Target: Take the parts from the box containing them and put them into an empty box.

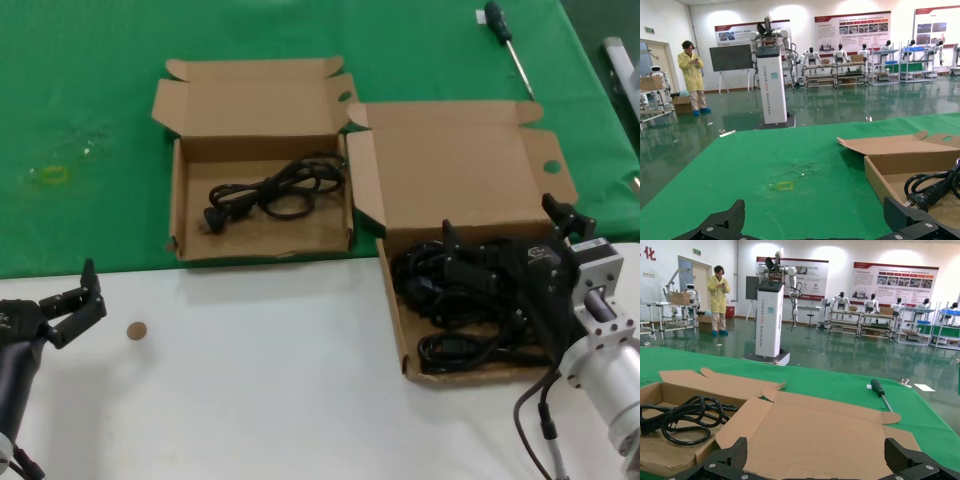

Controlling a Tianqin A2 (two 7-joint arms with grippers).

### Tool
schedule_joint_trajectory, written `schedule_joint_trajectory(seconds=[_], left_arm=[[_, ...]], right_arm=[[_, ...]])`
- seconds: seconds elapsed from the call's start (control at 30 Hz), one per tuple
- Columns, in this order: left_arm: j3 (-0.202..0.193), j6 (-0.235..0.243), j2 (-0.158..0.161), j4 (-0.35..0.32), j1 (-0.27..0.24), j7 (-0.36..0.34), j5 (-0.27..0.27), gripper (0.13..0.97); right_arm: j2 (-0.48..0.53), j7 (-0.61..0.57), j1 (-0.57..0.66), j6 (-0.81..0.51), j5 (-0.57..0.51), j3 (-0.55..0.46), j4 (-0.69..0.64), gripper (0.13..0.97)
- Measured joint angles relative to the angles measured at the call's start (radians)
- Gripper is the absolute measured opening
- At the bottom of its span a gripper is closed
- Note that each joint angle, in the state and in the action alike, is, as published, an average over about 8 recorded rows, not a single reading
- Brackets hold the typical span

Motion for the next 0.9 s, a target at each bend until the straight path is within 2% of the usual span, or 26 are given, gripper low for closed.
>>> schedule_joint_trajectory(seconds=[0.9], left_arm=[[0.000, 0.000, 0.000, 0.000, 0.000, 0.000, 0.000, 0.966]], right_arm=[[0.000, 0.000, 0.000, 0.000, 0.000, 0.000, 0.000, 0.966]])
